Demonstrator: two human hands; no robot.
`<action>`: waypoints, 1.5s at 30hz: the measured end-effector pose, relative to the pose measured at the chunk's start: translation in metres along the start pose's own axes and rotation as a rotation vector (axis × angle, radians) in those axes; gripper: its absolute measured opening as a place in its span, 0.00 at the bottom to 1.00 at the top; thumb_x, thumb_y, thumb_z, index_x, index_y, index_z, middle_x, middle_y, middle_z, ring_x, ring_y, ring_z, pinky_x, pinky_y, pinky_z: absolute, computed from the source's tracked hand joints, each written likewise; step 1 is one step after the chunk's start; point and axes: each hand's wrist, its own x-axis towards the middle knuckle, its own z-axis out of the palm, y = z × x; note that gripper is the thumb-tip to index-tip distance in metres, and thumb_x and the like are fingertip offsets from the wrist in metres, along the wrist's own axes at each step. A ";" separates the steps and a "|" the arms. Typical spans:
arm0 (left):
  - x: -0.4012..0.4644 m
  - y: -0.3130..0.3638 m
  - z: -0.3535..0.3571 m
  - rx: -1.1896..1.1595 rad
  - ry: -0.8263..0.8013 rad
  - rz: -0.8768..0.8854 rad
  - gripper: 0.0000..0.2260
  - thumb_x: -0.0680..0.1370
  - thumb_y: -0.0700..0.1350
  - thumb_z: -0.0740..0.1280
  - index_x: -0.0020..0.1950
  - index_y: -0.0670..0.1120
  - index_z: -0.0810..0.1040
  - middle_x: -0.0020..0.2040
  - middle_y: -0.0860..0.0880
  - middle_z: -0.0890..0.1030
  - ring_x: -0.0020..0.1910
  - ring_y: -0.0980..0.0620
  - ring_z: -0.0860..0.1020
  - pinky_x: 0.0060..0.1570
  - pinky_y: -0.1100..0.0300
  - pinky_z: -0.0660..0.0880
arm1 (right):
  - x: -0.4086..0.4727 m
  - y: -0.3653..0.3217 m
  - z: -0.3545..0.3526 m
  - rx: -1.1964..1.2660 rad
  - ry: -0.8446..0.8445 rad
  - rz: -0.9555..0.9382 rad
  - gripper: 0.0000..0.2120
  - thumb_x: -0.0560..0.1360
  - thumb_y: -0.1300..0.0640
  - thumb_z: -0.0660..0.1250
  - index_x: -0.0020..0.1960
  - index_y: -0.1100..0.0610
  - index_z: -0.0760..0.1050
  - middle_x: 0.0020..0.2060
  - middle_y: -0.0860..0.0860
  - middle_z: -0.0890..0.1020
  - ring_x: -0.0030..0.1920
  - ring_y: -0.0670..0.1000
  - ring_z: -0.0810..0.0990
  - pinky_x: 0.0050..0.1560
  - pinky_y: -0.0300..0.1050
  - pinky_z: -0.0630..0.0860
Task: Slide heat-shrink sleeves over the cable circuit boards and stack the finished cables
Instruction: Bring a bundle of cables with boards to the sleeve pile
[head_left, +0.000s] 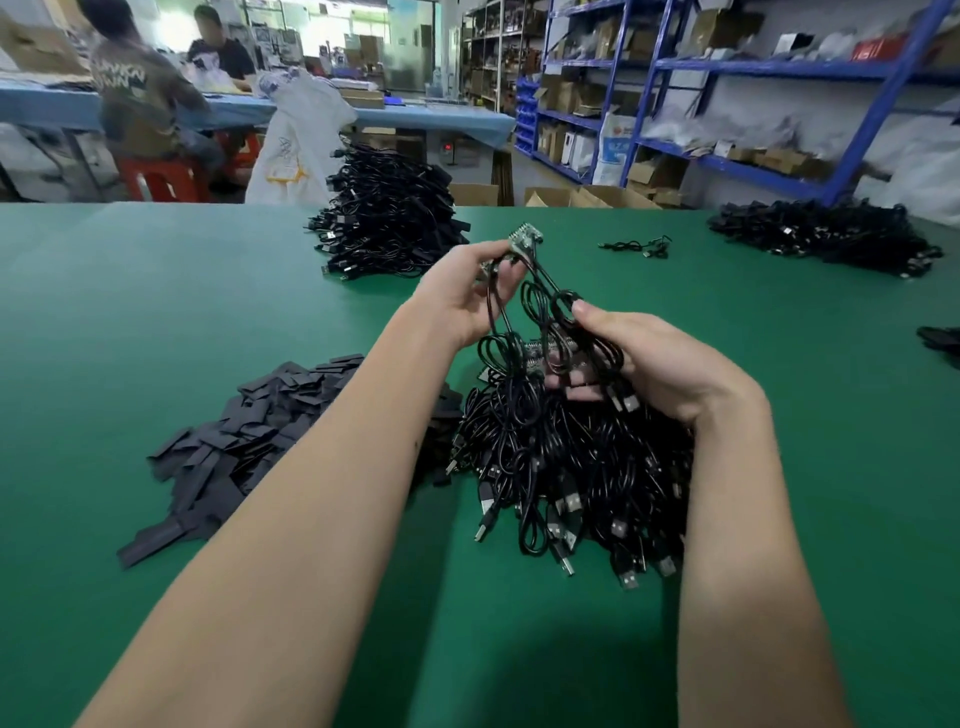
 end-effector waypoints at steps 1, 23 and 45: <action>0.000 0.002 -0.001 -0.013 -0.002 0.000 0.03 0.81 0.36 0.66 0.50 0.36 0.75 0.39 0.39 0.78 0.31 0.52 0.79 0.23 0.68 0.74 | 0.000 0.000 0.000 -0.011 -0.007 -0.031 0.23 0.74 0.39 0.72 0.58 0.57 0.82 0.56 0.58 0.86 0.51 0.53 0.86 0.44 0.43 0.83; -0.011 0.045 -0.013 0.097 0.045 0.201 0.03 0.81 0.36 0.67 0.50 0.35 0.77 0.40 0.39 0.80 0.29 0.51 0.81 0.24 0.67 0.76 | 0.021 -0.005 0.047 -0.231 -0.053 0.006 0.26 0.63 0.40 0.79 0.56 0.53 0.81 0.54 0.53 0.86 0.47 0.45 0.84 0.40 0.35 0.78; -0.063 0.080 -0.098 0.555 0.248 0.382 0.09 0.80 0.40 0.69 0.58 0.38 0.77 0.48 0.44 0.79 0.40 0.51 0.82 0.31 0.67 0.77 | 0.064 -0.020 0.155 -0.247 -0.130 -0.077 0.12 0.79 0.48 0.71 0.57 0.55 0.79 0.43 0.48 0.81 0.32 0.47 0.82 0.29 0.36 0.73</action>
